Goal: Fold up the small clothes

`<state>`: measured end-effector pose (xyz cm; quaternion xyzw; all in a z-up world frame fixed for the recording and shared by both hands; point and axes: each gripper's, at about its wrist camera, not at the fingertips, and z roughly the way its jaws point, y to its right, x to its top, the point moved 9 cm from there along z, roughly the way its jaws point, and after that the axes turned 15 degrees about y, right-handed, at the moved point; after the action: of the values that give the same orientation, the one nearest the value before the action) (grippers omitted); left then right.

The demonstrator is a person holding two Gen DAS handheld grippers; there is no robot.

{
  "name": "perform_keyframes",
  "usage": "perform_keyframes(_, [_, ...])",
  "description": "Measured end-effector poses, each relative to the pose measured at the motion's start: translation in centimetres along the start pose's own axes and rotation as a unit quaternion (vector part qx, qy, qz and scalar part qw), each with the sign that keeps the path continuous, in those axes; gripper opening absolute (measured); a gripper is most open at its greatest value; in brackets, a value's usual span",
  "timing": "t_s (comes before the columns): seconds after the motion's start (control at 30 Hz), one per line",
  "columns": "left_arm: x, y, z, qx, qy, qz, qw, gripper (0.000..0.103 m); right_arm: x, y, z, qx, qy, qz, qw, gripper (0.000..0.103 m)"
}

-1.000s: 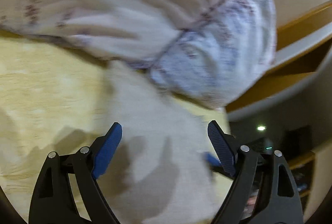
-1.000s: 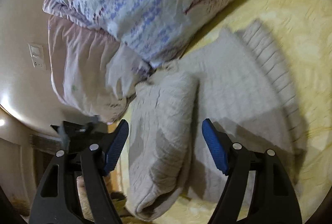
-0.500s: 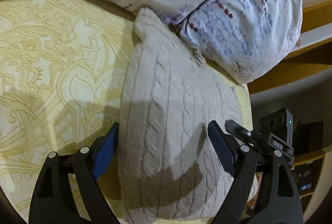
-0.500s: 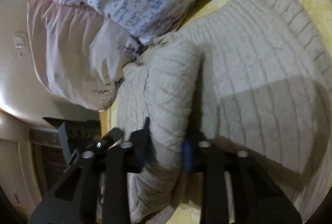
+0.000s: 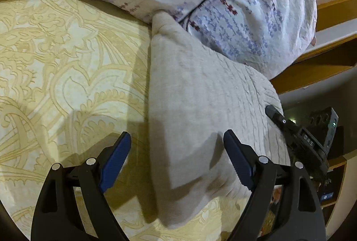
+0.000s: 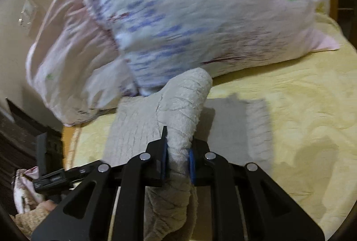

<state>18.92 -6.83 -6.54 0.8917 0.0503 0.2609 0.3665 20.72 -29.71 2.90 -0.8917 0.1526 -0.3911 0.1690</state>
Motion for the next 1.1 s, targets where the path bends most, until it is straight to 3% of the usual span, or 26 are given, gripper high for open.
perform_keyframes(0.2, [-1.5,0.9,0.5,-0.014,-0.024,0.019,0.9994,0.085,-0.5,3.1,-0.8,-0.037,0.0,-0.004,0.999,0.014])
perform_keyframes(0.4, [-2.5,1.9,0.9,-0.037,-0.036,0.028,0.9983,0.085,0.0,3.7,-1.6,-0.046,0.02,-0.004,0.999,0.014])
perform_keyframes(0.57, [-3.5,2.4,1.2,-0.046,-0.05,0.03,0.9973,0.085,-2.4,6.7,0.7,-0.091,-0.024,-0.007,0.996,0.013])
perform_keyframes(0.67, [-4.0,2.6,1.2,-0.049,-0.057,0.029,0.9968,0.085,-2.7,7.2,0.8,-0.08,-0.029,0.023,0.996,0.018])
perform_keyframes(0.83, [-4.4,2.9,0.8,-0.059,-0.058,0.026,0.9962,0.084,-1.9,7.5,-2.4,-0.057,-0.005,0.06,0.997,0.049])
perform_keyframes(0.97, [-4.9,3.2,0.3,-0.068,-0.06,0.03,0.9955,0.084,-3.0,7.3,-5.9,-0.004,0.002,0.108,0.994,0.049])
perform_keyframes(1.1, [-5.5,3.3,0.2,-0.066,-0.065,0.036,0.995,0.084,-4.9,6.4,-7.9,0.021,-0.004,0.113,0.993,0.049])
